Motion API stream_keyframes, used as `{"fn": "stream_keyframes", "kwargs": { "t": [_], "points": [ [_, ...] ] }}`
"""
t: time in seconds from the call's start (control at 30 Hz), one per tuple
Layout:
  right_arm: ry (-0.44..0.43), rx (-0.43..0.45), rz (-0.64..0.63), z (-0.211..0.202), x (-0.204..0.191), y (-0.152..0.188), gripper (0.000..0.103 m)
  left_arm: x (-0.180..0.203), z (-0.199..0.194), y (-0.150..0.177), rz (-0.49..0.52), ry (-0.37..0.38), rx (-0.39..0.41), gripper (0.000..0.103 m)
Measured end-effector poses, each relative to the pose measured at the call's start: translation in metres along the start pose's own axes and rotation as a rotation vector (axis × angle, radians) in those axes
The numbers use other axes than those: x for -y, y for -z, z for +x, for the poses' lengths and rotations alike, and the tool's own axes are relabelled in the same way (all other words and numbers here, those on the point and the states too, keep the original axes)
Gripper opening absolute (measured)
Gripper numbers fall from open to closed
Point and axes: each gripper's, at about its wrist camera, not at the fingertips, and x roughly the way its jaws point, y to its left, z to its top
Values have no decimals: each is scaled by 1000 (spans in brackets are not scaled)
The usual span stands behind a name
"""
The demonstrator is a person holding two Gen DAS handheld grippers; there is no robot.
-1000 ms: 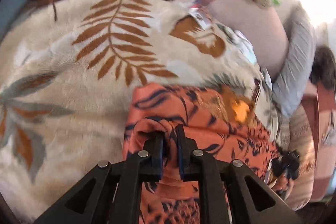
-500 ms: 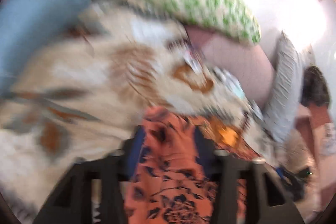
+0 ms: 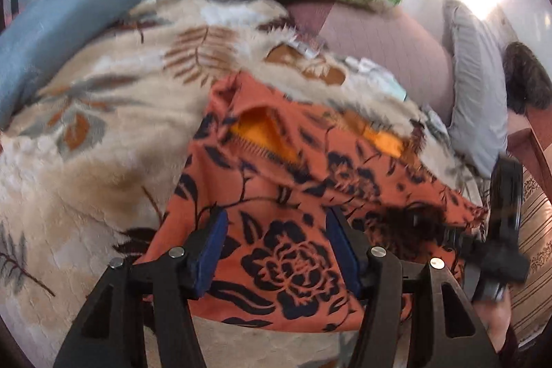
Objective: Fold small clothes
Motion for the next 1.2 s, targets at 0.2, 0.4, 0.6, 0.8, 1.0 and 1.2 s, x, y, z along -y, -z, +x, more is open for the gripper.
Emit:
{"fn": "stream_keyframes", "kwargs": {
  "t": [0.2, 0.4, 0.6, 0.8, 1.0, 1.2],
  "points": [
    [44, 165, 97, -7, 10, -89, 22, -19, -3, -11, -47, 7, 39, 59],
    [50, 236, 110, -48, 6, -97, 22, -32, -2, -20, -101, 35, 28, 59],
    [127, 178, 143, -89, 42, -31, 22, -41, -14, -25, -125, 7, 72, 59],
    [160, 130, 248, -133, 97, 51, 22, -40, -22, -26, -142, -22, 90, 60],
    [168, 62, 347, -101, 121, 88, 21, -16, -3, -8, 20, -162, 32, 68],
    [191, 116, 303, -100, 115, 87, 22, -12, 16, 0, 76, -249, -18, 68]
  ]
}}
